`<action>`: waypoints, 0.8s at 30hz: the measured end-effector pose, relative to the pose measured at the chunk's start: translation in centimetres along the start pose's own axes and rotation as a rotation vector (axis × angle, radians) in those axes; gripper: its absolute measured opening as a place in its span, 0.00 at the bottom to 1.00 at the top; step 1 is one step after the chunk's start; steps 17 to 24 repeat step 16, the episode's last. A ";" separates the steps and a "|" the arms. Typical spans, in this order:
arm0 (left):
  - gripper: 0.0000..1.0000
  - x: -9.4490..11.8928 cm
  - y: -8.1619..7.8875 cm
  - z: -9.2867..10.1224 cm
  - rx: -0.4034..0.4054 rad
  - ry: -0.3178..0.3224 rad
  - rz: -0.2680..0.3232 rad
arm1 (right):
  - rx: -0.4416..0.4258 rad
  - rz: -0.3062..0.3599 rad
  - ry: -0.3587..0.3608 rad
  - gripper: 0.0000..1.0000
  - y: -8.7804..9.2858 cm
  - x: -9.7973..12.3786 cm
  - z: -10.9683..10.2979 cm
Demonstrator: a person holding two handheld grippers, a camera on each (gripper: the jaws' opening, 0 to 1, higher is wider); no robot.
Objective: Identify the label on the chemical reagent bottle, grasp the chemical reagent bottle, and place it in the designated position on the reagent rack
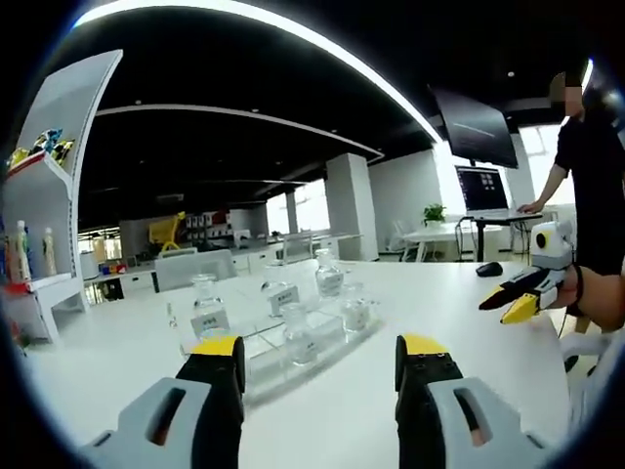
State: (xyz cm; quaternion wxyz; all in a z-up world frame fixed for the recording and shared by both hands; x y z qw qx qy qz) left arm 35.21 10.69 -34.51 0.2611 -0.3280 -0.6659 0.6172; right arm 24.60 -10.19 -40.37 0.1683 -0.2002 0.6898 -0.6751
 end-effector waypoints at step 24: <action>0.66 3.1 -0.9 3.9 0.050 0.052 0.017 | 0.046 0.003 0.001 0.34 -1.0 -0.2 0.4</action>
Point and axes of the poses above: the point that each gripper's makers call its tool centre point, and the gripper's own axes: x roughly backward along the fingers, z roughly to its right, y roughly out of its underside, the point moved 2 cm from there along x, roughly backward along the fingers, and after that the axes turned 5 degrees about z, right-handed, at the moved point
